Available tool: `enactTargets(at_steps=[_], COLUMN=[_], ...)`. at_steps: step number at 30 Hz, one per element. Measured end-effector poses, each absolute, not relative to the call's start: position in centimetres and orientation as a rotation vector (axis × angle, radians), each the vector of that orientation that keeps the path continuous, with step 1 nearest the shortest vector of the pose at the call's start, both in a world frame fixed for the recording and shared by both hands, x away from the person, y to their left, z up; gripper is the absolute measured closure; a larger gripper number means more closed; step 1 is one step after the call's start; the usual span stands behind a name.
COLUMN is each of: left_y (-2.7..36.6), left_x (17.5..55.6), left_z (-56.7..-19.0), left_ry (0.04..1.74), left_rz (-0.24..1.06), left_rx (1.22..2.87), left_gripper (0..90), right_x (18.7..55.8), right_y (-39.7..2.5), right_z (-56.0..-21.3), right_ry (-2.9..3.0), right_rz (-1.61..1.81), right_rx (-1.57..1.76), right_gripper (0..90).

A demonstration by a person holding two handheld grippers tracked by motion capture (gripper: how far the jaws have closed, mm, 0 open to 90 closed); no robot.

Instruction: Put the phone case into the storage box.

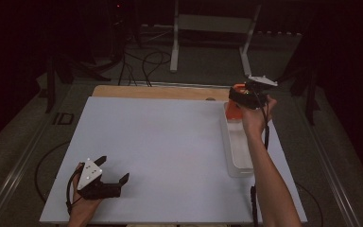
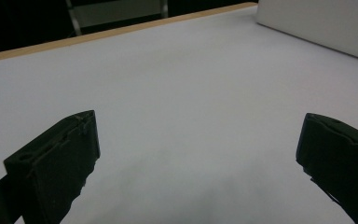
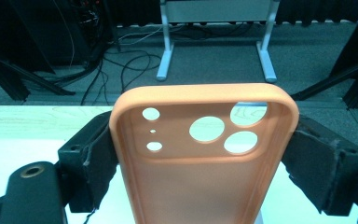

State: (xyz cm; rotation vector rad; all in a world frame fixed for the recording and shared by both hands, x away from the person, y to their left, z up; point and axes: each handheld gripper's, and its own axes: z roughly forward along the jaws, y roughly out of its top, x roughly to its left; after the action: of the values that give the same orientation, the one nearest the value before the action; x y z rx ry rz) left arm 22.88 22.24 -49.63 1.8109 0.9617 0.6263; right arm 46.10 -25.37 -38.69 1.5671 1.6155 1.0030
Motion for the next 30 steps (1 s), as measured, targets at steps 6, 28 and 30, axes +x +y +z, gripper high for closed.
enactTargets(at_steps=[6, 28, 30], left_y=[22.2, 22.2, 22.1], left_x=[22.9, 22.9, 22.9], left_z=[-49.6, -49.7, -49.7], left_ry=[0.962, 0.963, 0.964], left_rz=[0.626, 0.623, 0.623], left_rx=[1.810, 1.816, 1.816], left_gripper=[0.1, 0.2, 0.1], right_x=[46.1, 46.0, 46.1], right_y=[-25.5, -25.7, -25.7], right_z=[-39.3, -41.2, -41.4], right_ry=[1.621, 1.640, 1.644], right_rz=[0.991, 0.951, 0.949], right_rx=[1.575, 1.597, 1.598], right_gripper=[16.2, 16.2, 16.2])
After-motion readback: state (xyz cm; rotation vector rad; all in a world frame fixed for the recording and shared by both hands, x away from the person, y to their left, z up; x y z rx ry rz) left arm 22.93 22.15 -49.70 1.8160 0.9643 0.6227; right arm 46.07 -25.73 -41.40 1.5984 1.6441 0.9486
